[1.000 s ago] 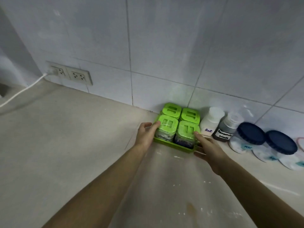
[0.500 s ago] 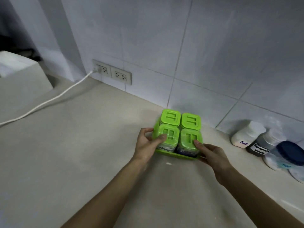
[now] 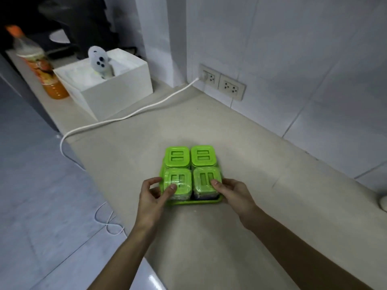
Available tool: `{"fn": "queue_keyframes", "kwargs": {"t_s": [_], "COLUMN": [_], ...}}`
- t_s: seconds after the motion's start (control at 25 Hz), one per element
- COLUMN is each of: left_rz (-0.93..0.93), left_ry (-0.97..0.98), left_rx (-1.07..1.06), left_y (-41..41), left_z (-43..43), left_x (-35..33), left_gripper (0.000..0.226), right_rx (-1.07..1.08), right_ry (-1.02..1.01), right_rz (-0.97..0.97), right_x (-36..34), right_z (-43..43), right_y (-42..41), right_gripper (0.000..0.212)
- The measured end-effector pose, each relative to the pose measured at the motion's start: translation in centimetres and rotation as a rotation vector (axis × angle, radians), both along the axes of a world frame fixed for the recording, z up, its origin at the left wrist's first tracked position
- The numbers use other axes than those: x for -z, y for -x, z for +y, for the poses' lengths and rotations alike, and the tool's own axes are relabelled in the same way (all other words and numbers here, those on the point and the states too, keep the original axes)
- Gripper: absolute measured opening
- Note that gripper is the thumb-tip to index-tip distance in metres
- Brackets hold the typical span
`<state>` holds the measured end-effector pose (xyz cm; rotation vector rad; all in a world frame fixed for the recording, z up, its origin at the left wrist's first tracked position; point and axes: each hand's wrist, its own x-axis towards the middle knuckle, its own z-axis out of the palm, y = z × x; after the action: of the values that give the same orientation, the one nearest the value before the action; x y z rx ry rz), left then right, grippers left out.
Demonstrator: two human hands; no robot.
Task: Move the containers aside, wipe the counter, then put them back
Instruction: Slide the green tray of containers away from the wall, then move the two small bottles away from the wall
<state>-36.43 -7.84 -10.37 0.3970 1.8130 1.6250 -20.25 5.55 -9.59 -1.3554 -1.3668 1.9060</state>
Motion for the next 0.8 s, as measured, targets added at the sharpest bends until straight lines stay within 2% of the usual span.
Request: {"fn": "queue_keyframes", "kwargs": {"t_s": [0.08, 0.12, 0.2, 0.28, 0.32, 0.44, 0.52, 0.6, 0.68, 0.8], "left_rz": [0.021, 0.101, 0.484, 0.879, 0.976, 1.046, 1.039, 1.055, 1.069, 1.064], "left_ry": [0.047, 0.102, 0.252, 0.227, 0.177, 0.045, -0.006, -0.116, -0.180, -0.249], "left_rx": [-0.014, -0.025, -0.066, -0.010, 0.077, 0.422, 0.647, 0.828, 0.921, 1.066], "left_y": [0.2, 0.2, -0.4, -2.1, -3.5, -11.2, -16.2, -24.6, -28.1, -38.2], "left_z": [-0.8, -0.9, -0.4, 1.0, 2.2, 6.5, 9.4, 14.2, 17.7, 25.0], "left_x": [0.2, 0.2, -0.6, -2.2, -2.8, -3.7, -3.4, -3.6, -4.1, -4.4], "left_gripper": [0.037, 0.039, 0.041, 0.040, 0.038, 0.031, 0.029, 0.031, 0.035, 0.049], "right_rx": [-0.031, -0.058, -0.108, -0.151, -0.177, -0.173, -0.103, 0.025, 0.096, 0.122], "right_ry": [-0.016, -0.042, -0.142, -0.322, -0.434, -0.648, -0.757, -0.892, -1.008, -1.012], "right_rz": [0.012, 0.005, -0.083, -0.253, -0.354, -0.596, -0.728, -0.910, -1.022, -1.242], "right_x": [0.4, 0.4, 0.2, -0.3, -0.7, -1.4, -2.6, -4.3, -6.1, -7.2], "right_z": [-0.2, -0.2, -0.1, 0.3, 0.5, 1.4, 2.8, 4.8, 7.6, 12.2], "right_y": [0.7, 0.6, -0.6, -3.7, -6.1, -16.8, -23.8, -33.6, -37.8, -45.8], "right_gripper": [0.029, 0.031, 0.039, 0.044, 0.046, 0.043, 0.037, 0.031, 0.029, 0.039]}}
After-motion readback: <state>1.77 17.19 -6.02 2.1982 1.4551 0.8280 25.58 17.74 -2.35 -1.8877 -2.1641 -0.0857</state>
